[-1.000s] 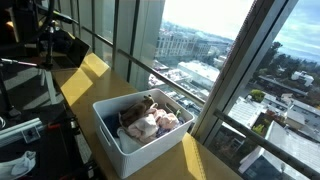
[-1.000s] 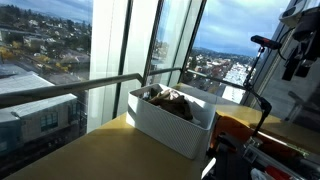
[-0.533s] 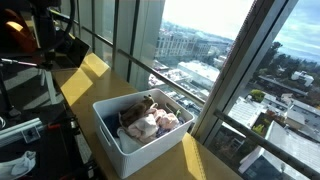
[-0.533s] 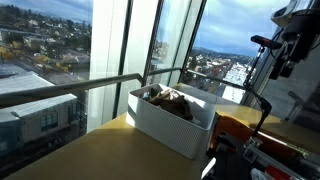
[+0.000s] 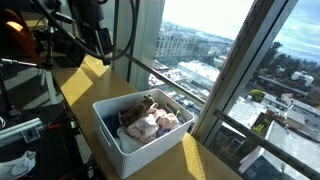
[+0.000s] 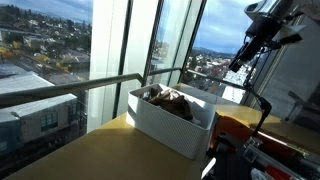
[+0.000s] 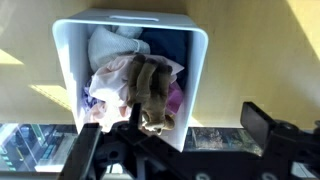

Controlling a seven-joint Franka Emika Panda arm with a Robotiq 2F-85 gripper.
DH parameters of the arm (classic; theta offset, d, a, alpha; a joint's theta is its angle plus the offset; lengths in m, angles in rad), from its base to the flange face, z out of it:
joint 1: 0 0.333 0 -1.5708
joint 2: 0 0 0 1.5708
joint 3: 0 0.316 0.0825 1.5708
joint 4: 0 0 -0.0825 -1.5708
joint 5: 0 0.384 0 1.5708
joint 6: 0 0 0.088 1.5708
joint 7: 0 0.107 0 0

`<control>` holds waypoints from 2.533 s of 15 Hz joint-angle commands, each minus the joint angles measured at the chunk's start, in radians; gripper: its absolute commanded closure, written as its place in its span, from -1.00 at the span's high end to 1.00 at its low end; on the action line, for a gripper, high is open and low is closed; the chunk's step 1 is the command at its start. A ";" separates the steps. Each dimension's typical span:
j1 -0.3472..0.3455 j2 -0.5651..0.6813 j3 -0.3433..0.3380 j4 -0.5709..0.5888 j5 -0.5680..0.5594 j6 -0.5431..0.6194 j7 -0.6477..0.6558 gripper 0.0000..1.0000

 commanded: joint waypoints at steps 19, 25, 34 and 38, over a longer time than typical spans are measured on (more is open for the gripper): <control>-0.038 0.848 -0.026 0.452 -0.322 0.378 0.070 1.00; -0.032 0.976 -0.082 0.472 -0.357 0.425 0.066 1.00; -0.042 1.119 -0.068 0.492 -0.294 0.417 0.047 0.99; -0.056 1.067 -0.050 0.473 -0.245 0.399 0.032 0.13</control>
